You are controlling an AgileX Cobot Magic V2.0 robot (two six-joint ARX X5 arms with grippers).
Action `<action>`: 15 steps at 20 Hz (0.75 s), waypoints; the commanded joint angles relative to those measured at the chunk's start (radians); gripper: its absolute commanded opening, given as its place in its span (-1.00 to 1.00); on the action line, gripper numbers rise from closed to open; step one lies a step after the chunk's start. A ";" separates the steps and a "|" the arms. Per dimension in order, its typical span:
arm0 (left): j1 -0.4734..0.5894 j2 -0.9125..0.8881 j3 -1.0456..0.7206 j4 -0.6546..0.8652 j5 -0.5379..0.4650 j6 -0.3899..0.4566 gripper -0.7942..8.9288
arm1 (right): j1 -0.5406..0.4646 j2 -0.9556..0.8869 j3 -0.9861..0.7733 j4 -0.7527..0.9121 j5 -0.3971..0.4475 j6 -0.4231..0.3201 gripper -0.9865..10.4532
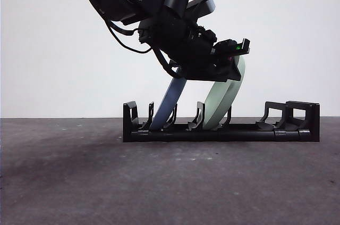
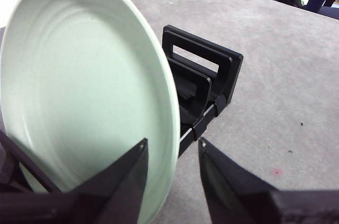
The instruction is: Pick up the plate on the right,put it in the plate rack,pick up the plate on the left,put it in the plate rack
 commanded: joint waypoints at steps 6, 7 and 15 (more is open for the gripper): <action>-0.028 -0.045 -0.003 -0.025 0.020 -0.013 -0.50 | 0.002 -0.003 -0.009 0.006 -0.002 -0.007 -0.30; -0.028 -0.066 -0.003 -0.050 0.020 -0.013 -0.50 | 0.002 -0.003 -0.009 0.006 -0.002 -0.007 -0.30; -0.035 -0.367 -0.003 -0.387 0.021 -0.005 -0.50 | 0.002 -0.003 -0.009 0.006 -0.003 -0.012 -0.30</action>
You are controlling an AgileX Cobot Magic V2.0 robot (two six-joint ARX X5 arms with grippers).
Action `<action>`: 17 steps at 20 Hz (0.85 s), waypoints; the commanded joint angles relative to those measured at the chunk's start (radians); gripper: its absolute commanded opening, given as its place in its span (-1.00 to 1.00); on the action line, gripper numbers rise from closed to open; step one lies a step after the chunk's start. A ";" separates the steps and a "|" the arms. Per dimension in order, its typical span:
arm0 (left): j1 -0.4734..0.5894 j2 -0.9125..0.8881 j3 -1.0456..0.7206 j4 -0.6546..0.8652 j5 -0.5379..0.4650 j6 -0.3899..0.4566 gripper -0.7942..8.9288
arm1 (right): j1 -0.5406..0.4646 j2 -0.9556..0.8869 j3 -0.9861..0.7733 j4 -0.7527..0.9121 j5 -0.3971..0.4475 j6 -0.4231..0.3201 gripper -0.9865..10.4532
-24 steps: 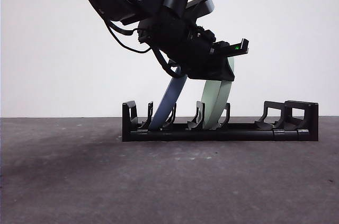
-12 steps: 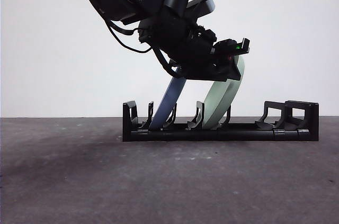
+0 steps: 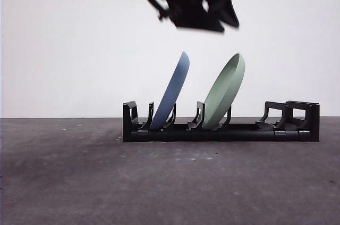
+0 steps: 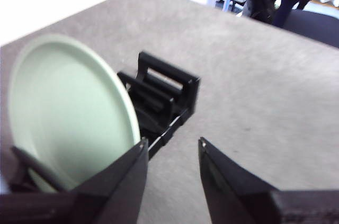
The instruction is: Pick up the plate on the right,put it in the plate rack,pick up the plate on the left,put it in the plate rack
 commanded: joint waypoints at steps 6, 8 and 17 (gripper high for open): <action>-0.012 -0.429 -0.003 -0.523 0.000 0.002 -0.51 | 0.002 -0.002 -0.009 0.006 -0.004 -0.038 -0.30; -0.012 -0.537 -0.003 -0.641 0.000 0.002 -0.51 | 0.002 -0.001 -0.009 0.006 -0.010 -0.038 -0.30; -0.012 -0.790 -0.003 -0.967 0.001 0.000 -0.52 | 0.002 -0.001 -0.009 -0.003 -0.100 -0.049 -0.35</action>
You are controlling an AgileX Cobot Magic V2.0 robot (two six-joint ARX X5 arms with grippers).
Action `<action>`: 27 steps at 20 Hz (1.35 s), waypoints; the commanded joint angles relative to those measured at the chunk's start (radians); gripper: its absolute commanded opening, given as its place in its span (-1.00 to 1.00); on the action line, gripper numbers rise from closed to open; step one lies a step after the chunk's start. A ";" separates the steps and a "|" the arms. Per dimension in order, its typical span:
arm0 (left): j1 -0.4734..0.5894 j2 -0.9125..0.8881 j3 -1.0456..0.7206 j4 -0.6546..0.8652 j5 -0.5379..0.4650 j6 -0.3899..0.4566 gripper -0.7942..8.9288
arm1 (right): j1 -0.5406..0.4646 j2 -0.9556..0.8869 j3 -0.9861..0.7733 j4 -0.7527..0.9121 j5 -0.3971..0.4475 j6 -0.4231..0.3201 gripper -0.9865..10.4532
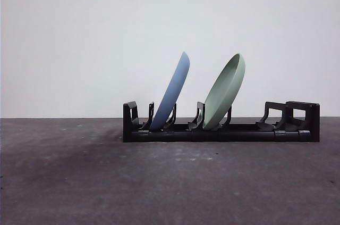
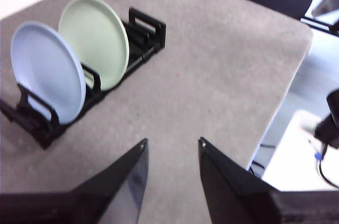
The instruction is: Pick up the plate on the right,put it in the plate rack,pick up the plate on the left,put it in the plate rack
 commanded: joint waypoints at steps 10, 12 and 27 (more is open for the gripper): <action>-0.002 -0.017 -0.003 -0.072 0.000 0.002 -0.85 | 0.002 -0.002 -0.009 -0.022 -0.057 -0.051 -0.85; -0.002 -0.017 -0.003 -0.072 0.000 0.001 -0.85 | 0.002 -0.002 -0.009 -0.017 -0.090 -0.053 -0.85; -0.002 -0.014 -0.003 -0.073 -0.002 0.002 -0.85 | 0.002 -0.001 -0.008 -0.022 0.124 -0.021 -0.82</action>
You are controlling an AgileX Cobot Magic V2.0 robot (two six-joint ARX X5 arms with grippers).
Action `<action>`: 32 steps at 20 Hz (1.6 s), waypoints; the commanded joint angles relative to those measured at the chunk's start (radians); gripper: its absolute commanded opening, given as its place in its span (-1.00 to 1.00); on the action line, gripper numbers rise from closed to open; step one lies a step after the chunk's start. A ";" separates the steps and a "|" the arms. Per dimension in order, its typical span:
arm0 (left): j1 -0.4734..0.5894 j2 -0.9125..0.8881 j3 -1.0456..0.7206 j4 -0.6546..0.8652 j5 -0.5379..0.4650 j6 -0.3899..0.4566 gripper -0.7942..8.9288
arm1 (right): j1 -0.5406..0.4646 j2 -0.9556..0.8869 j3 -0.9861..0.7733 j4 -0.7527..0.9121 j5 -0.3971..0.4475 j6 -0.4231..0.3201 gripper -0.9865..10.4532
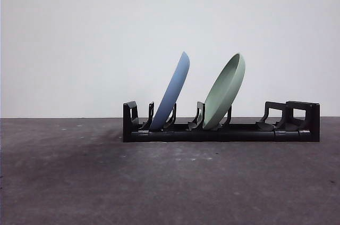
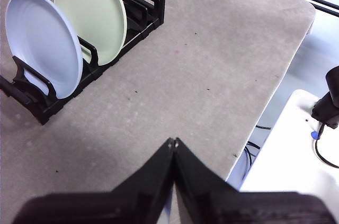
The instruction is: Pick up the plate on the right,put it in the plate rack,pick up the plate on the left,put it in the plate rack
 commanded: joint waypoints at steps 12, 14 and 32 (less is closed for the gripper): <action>0.000 0.020 0.000 0.295 -0.086 0.136 -0.84 | 0.002 0.000 -0.008 -0.010 0.132 0.007 -0.82; 0.003 0.011 0.000 0.299 -0.090 0.137 -0.84 | 0.002 0.004 -0.008 -0.010 0.135 0.007 -0.82; 0.563 -0.666 -1.051 1.030 0.066 0.251 -0.84 | 0.002 0.090 -0.008 -0.009 0.135 0.007 -0.82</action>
